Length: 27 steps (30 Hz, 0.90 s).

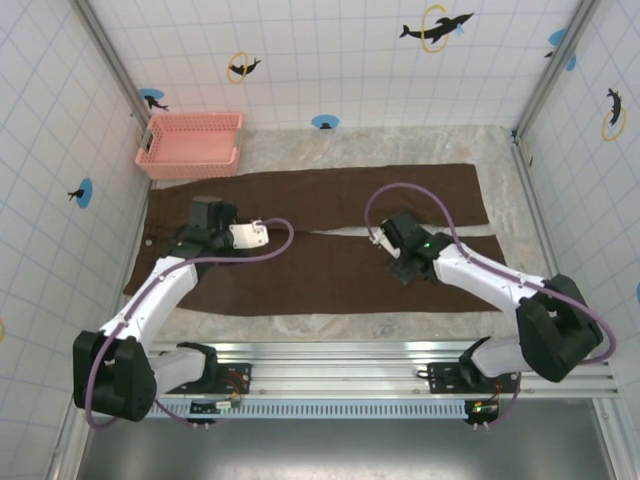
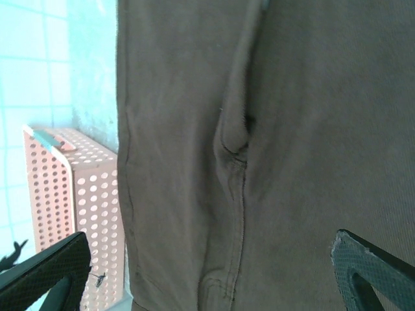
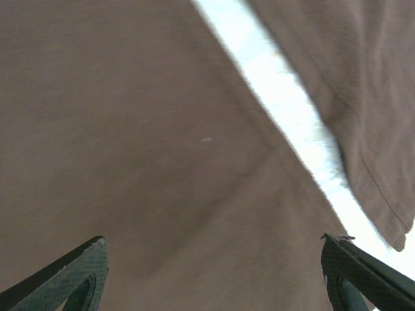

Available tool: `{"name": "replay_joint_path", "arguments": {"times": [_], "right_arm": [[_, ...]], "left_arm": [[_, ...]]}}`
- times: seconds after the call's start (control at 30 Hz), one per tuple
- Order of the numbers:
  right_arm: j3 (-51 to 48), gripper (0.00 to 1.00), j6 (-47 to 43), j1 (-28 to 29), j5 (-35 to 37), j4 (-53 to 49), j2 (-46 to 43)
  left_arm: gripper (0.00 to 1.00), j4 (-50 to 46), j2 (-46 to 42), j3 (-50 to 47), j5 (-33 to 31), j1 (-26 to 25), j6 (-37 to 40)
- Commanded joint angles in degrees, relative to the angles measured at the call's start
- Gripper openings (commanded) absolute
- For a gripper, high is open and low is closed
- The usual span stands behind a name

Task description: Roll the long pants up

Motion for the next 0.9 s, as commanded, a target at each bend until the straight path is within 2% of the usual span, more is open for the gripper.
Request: {"name": "replay_joint_path", "arguments": {"times": [0.0,0.03,0.1,0.17,0.23,0.4,0.53,0.6,0.87], "right_arm": [[-1.51,0.87,0.77,8.26,2.34,-7.56,-5.72],[-1.07,0.88,0.61,11.02,2.60,-8.47,-7.05],[2.49,0.88,0.72,12.61,0.96,-11.78,-8.12],[9.63,0.87,-1.02,11.20,-4.89,-19.16,-6.72],[15.10,0.85,-2.38,10.41,-7.41,-26.48,-4.24],[20.40,0.80,-5.52,9.50,-16.78,-37.27,-0.32],[21.16,0.81,-6.33,7.16,-19.09,-39.27,1.57],[21.32,0.77,-7.49,6.34,-21.25,-40.01,3.35],[17.39,0.75,-6.68,6.27,-24.48,-31.88,8.34]], "left_arm": [[0.97,0.20,1.88,-0.55,1.29,0.14,7.77],[0.97,0.75,3.08,0.17,1.88,0.39,7.78],[0.97,-0.30,5.36,2.33,2.43,0.57,6.51],[0.96,-4.51,6.74,5.34,3.10,0.67,5.82],[0.96,-5.41,6.56,6.00,2.15,0.68,5.06],[0.96,-3.49,3.27,4.26,0.72,1.76,0.06],[0.96,-5.42,4.03,7.01,-5.04,1.82,-6.18],[0.96,-3.75,3.64,7.77,-8.09,1.83,-8.78],[0.96,-3.76,4.83,11.41,-8.08,1.82,-12.75]]}}
